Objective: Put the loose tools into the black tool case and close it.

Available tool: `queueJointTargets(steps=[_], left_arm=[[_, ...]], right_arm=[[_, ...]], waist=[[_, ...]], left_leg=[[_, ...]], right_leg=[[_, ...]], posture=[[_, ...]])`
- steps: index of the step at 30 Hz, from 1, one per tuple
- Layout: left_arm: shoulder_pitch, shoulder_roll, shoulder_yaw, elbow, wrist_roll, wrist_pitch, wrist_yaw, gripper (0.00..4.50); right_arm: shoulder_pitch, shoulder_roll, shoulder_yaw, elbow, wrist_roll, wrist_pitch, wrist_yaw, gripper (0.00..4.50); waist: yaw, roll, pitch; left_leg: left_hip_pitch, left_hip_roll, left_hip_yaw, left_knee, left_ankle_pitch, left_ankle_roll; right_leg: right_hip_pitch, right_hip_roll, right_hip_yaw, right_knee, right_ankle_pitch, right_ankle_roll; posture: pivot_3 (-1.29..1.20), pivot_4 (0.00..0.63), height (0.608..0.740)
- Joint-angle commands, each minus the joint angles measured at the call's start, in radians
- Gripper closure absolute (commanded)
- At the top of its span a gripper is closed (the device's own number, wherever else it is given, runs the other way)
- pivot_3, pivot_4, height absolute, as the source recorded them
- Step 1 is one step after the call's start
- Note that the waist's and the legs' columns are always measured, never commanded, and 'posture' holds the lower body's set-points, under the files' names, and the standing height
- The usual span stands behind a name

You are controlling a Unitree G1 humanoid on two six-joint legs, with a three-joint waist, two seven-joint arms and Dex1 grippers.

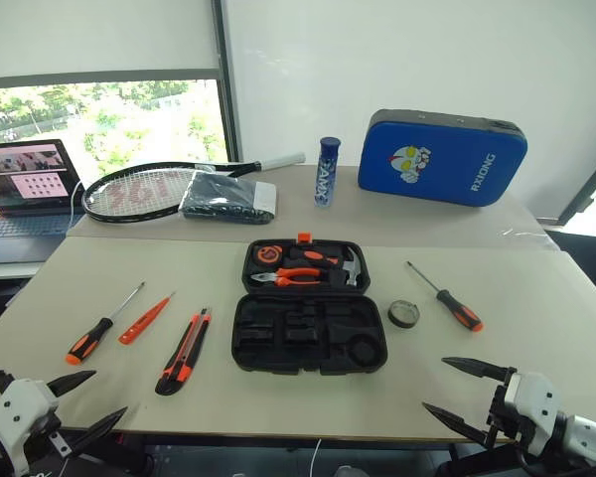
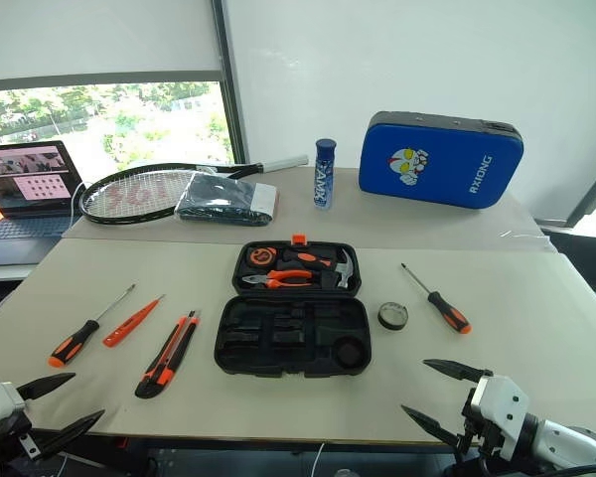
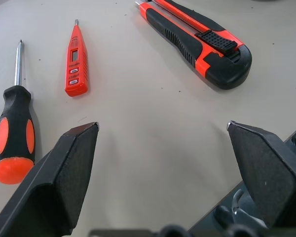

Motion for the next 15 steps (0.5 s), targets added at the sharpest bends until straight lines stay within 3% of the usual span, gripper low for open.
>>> queueJointTargets(steps=[1, 7, 11, 15], left_arm=[[-0.013, 0.006, 0.023, -0.020, -0.020, -0.013, 0.007, 0.02], [-0.035, 0.003, 0.064, -0.059, -0.136, 0.141, 0.042, 0.02], [0.060, -0.053, 0.166, -0.086, -0.240, 0.284, 0.104, 0.02], [0.138, -0.099, 0.246, -0.070, -0.286, 0.379, 0.157, 0.02]], right_arm=[[-0.006, -0.001, -0.012, -0.005, 0.000, -0.032, 0.002, 0.06], [-0.070, 0.048, 0.032, -0.043, 0.043, -0.020, -0.012, 0.06], [-0.136, 0.112, 0.060, -0.156, 0.246, 0.056, 0.018, 0.06], [-0.184, 0.137, 0.084, -0.180, 0.245, 0.041, 0.029, 0.06]], waist=[[0.000, 0.000, 0.000], [-0.001, 0.000, 0.000], [-0.016, 0.000, 0.000], [-0.020, -0.003, -0.001]], left_leg=[[0.000, 0.000, 0.000, 0.000, 0.000, 0.000], [0.001, 0.000, 0.000, 0.000, 0.000, 0.000], [0.000, 0.002, 0.000, 0.000, 0.000, 0.000], [0.000, 0.002, -0.002, 0.000, 0.000, 0.000]], right_leg=[[0.000, 0.000, 0.000, 0.000, 0.000, 0.000], [0.000, 0.000, 0.000, 0.001, 0.000, 0.000], [-0.001, 0.001, 0.000, 0.001, 0.002, -0.003], [0.000, -0.001, 0.000, 0.001, 0.001, -0.002]], posture=[[0.00, 0.150, 0.740], [0.00, 0.150, 0.740], [0.00, 0.150, 0.740], [0.00, 0.150, 0.740]])
